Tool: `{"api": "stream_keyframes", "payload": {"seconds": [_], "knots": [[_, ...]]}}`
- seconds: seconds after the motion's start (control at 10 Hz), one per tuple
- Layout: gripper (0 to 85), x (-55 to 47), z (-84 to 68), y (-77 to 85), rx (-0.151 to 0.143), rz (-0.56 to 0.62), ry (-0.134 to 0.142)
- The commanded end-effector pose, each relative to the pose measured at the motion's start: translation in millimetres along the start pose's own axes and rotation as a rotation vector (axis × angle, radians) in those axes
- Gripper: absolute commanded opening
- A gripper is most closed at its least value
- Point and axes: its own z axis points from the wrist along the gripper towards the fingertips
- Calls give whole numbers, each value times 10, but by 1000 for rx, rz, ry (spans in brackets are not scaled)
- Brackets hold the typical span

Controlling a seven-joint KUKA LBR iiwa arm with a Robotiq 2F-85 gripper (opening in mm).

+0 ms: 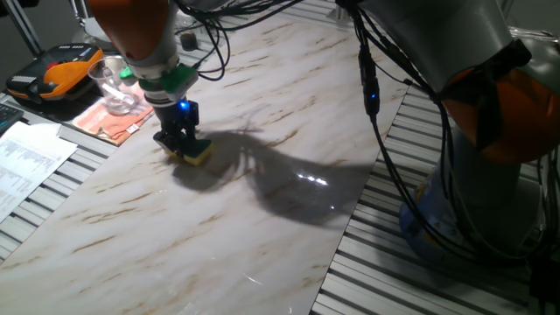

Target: Clean the tabletop with a sponge

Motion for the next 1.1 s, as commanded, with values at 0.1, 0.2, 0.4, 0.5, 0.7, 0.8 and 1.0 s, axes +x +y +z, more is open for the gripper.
{"api": "stream_keyframes", "payload": {"seconds": [0.1, 0.2, 0.4, 0.5, 0.7, 0.8, 1.0], "knots": [[0, -5, 8, 88, 25, 13, 1], [0, -10, 15, 132, 32, 23, 2], [0, -35, 32, 225, 44, 39, 7], [0, -42, 42, 266, 45, 48, 8], [0, -52, 47, 315, 39, 60, 17], [0, -58, 59, 356, 38, 68, 17], [0, -55, 109, 440, 44, 82, 16]]}}
